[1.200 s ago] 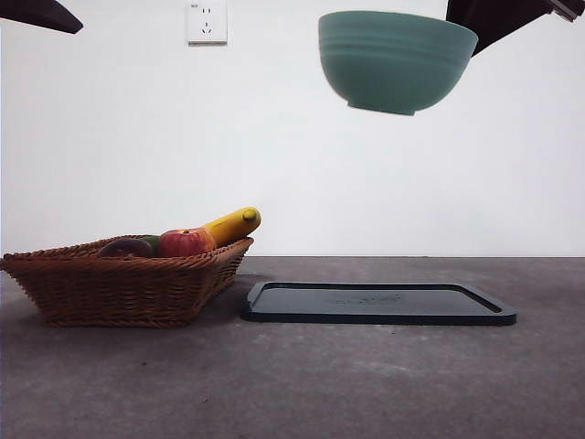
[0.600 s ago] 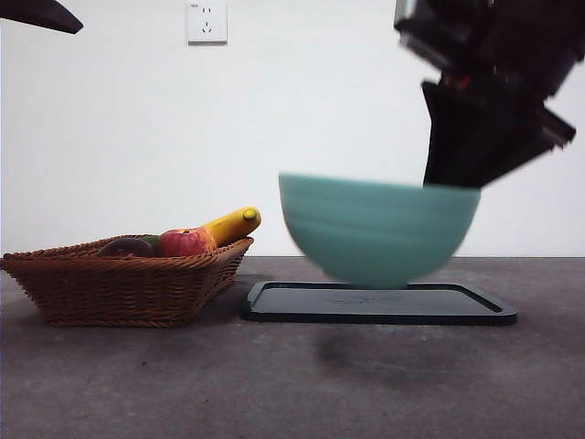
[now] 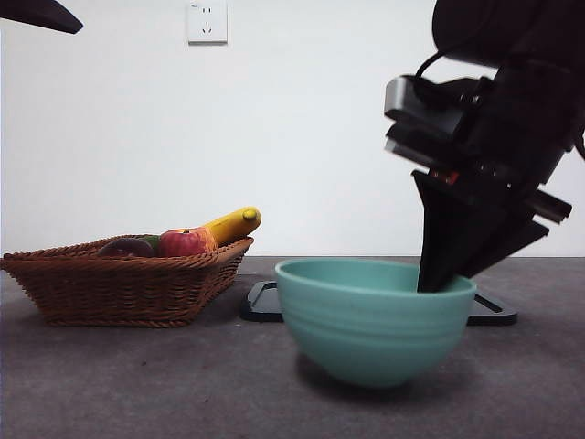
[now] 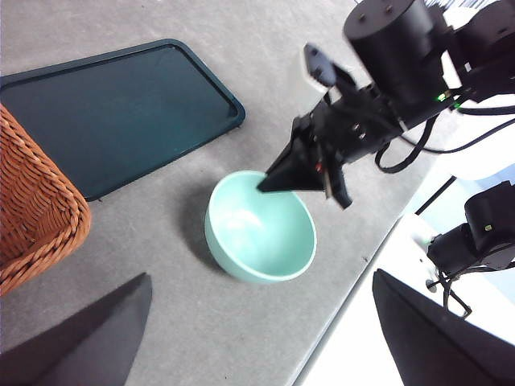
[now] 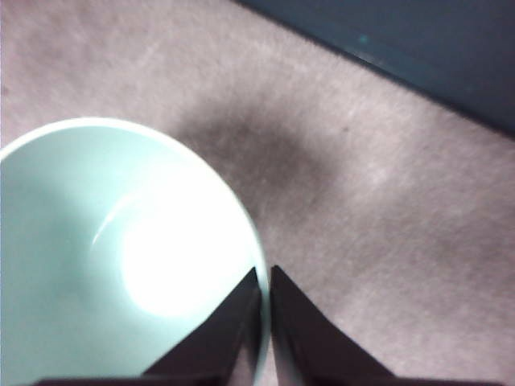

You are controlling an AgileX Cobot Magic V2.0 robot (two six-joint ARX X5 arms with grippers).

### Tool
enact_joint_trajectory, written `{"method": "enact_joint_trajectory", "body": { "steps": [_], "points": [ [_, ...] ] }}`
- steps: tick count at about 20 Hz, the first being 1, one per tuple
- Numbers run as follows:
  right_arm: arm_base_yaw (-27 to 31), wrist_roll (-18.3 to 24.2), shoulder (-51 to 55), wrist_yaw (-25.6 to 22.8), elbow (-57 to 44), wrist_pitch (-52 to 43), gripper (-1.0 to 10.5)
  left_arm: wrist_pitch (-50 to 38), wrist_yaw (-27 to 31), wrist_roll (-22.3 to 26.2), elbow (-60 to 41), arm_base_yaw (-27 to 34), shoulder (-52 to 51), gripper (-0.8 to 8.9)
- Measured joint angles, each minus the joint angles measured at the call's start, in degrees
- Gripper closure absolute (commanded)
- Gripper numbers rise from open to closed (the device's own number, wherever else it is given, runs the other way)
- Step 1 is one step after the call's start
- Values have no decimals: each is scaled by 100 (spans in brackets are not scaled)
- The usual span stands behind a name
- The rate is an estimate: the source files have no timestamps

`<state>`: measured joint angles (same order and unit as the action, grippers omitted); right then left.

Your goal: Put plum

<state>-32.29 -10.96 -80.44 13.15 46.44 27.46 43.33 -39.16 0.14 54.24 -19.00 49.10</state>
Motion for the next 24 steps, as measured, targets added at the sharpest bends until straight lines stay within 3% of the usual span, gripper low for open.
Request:
{"method": "enact_joint_trajectory", "body": {
  "steps": [7, 11, 16, 24],
  "points": [
    [-136, 2, -103, -269, 0, -9, 914, 0, 0, 0, 0, 0, 0, 378],
    [-153, -13, -103, -267, 0, -7, 659, 0, 0, 0, 0, 0, 0, 378],
    [-151, -116, 46, -269, 4, 37, 654, 0, 0, 0, 0, 0, 0, 378],
    [-96, -37, 1255, -286, 804, 787, 654, 0, 0, 0, 0, 0, 0, 378]
  ]
}}
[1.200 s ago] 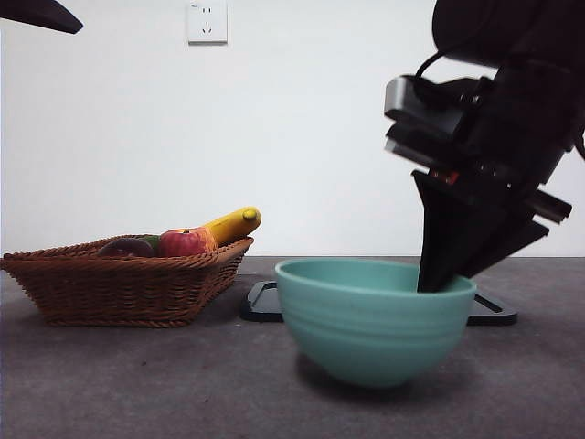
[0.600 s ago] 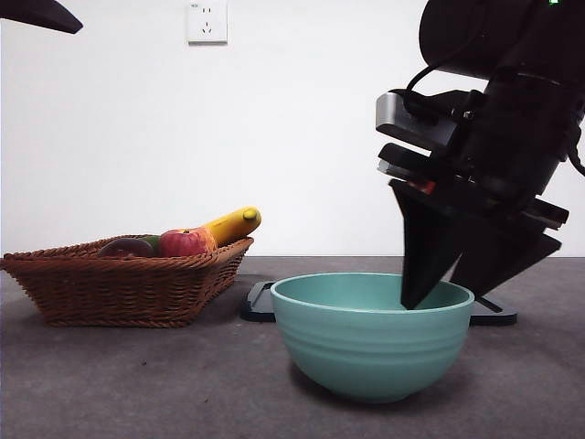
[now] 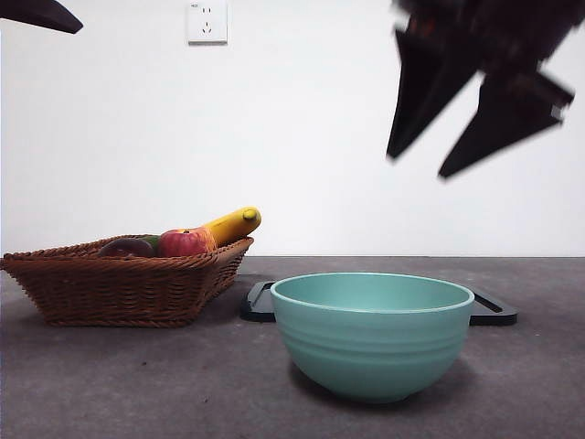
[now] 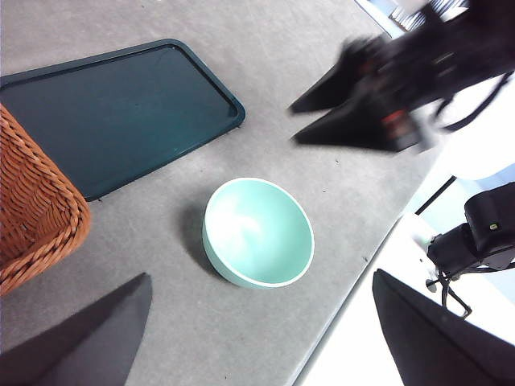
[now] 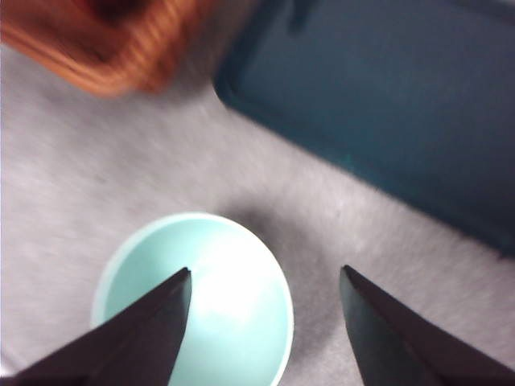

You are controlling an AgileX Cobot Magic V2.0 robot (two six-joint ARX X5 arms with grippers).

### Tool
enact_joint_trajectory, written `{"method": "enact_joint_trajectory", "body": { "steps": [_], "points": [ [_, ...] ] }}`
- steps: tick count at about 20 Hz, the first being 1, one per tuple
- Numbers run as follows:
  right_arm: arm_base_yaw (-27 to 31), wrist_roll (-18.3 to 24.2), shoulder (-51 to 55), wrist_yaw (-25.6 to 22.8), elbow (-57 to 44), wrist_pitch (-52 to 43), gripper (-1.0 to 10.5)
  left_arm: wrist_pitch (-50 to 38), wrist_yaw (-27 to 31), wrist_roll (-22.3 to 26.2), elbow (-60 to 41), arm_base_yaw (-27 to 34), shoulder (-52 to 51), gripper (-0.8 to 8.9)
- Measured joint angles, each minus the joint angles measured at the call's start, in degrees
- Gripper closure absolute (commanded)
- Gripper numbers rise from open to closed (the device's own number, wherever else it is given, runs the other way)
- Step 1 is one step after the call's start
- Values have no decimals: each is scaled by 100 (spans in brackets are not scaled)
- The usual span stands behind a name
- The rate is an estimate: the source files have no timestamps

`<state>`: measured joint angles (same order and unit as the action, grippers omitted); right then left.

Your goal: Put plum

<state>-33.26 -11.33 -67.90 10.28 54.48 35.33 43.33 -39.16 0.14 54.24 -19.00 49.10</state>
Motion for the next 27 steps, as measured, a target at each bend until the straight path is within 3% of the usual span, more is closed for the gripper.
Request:
{"method": "enact_joint_trajectory", "body": {
  "steps": [4, 15, 27],
  "points": [
    [0, 118, 664, 72, 431, 603, 654, 0, 0, 0, 0, 0, 0, 378],
    [-2, 247, 1827, 1198, 503, 2173, 654, 0, 0, 0, 0, 0, 0, 378],
    [-2, 302, 1827, 1207, 503, 2186, 655, 0, 0, 0, 0, 0, 0, 381]
  ]
}}
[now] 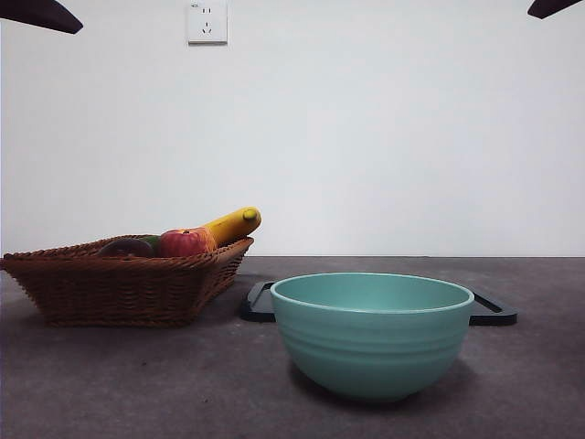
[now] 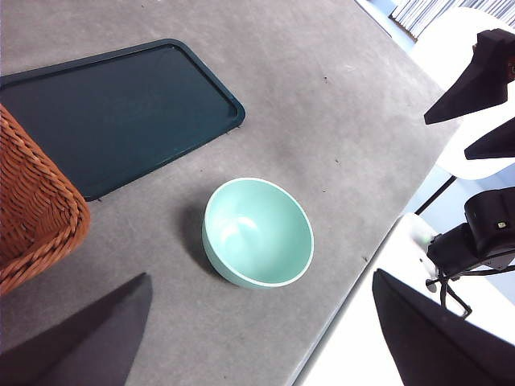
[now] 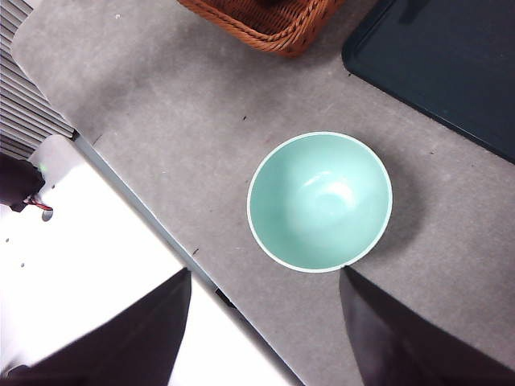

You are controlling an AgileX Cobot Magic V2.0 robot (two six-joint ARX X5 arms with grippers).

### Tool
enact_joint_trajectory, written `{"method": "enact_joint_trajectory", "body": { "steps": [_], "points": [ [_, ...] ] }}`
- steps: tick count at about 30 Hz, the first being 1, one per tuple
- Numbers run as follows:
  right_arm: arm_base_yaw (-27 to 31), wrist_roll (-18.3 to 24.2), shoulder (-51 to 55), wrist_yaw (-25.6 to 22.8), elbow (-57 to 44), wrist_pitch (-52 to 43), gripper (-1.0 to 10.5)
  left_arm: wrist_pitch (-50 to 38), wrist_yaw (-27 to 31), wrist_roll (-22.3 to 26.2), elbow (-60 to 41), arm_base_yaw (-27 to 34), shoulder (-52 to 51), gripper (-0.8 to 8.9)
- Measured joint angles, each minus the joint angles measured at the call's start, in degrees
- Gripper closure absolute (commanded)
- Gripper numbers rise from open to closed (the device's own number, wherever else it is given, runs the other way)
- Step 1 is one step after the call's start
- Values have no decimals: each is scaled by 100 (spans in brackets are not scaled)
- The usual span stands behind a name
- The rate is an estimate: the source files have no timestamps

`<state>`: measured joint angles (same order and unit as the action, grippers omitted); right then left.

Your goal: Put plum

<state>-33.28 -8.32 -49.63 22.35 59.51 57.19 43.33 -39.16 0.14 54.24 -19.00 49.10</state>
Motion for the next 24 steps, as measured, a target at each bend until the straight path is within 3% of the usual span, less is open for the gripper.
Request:
{"method": "enact_joint_trajectory", "body": {
  "steps": [3, 5, 9, 11, 24],
  "points": [
    [0, 15, 0, 0, 0, 0, 655, 0, 0, 0, 0, 0, 0, 406],
    [0, 35, 0, 0, 0, 0, 689, 0, 0, 0, 0, 0, 0, 495],
    [0, 55, 0, 0, 0, 0, 916, 0, 0, 0, 0, 0, 0, 704],
    [0, 68, 0, 0, 0, 0, 940, 0, 0, 2, 0, 0, 0, 812],
    [0, 103, 0, 0, 0, -61, 940, 0, 0, 0, 0, 0, 0, 806]
  ]
}}
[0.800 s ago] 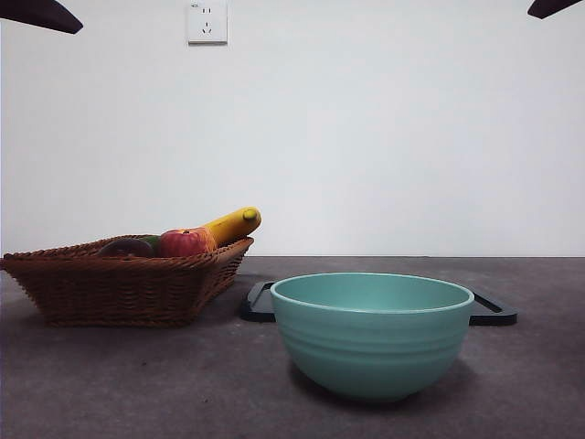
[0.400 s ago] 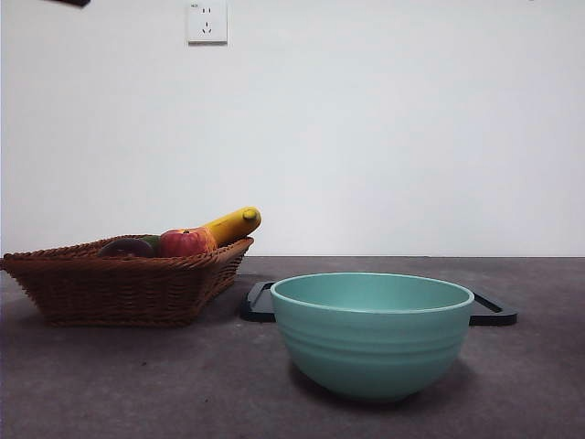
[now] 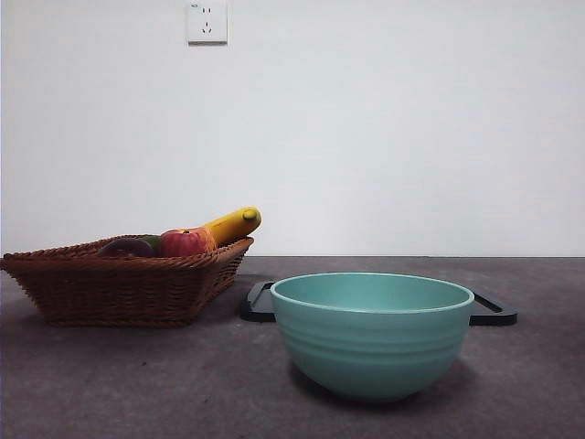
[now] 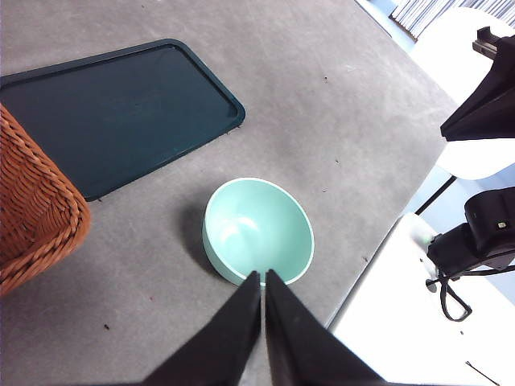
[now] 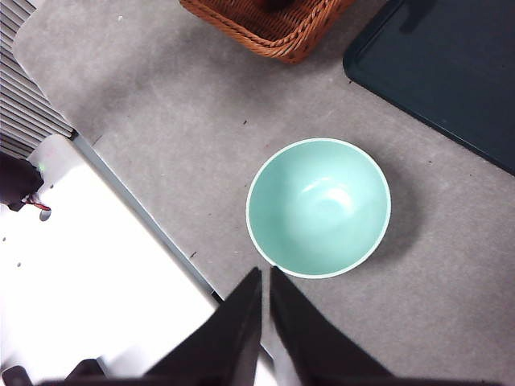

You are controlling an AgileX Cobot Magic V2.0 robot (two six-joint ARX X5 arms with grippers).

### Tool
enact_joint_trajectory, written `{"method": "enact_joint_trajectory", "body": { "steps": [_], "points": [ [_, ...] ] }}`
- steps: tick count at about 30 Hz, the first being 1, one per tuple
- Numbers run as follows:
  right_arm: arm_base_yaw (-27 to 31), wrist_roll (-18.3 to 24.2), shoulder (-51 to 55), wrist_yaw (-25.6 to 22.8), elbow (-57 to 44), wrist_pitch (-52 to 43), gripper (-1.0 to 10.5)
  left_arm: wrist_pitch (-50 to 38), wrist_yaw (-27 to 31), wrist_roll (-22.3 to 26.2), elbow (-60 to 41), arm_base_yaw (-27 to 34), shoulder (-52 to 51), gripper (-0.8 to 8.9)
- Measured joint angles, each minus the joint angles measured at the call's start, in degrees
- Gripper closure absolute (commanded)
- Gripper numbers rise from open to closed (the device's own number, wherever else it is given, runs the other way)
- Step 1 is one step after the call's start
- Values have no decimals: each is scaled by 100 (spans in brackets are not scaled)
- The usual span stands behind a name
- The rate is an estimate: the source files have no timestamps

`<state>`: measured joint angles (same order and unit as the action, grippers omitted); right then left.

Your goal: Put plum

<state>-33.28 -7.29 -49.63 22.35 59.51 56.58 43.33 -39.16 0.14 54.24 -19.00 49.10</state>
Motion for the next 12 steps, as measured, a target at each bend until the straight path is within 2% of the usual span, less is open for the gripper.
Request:
{"method": "enact_joint_trajectory", "body": {
  "steps": [12],
  "points": [
    [0, 0, 0, 0, 0, -2, 940, -33, 0, 0, 0, 0, 0, 806]
  ]
}}
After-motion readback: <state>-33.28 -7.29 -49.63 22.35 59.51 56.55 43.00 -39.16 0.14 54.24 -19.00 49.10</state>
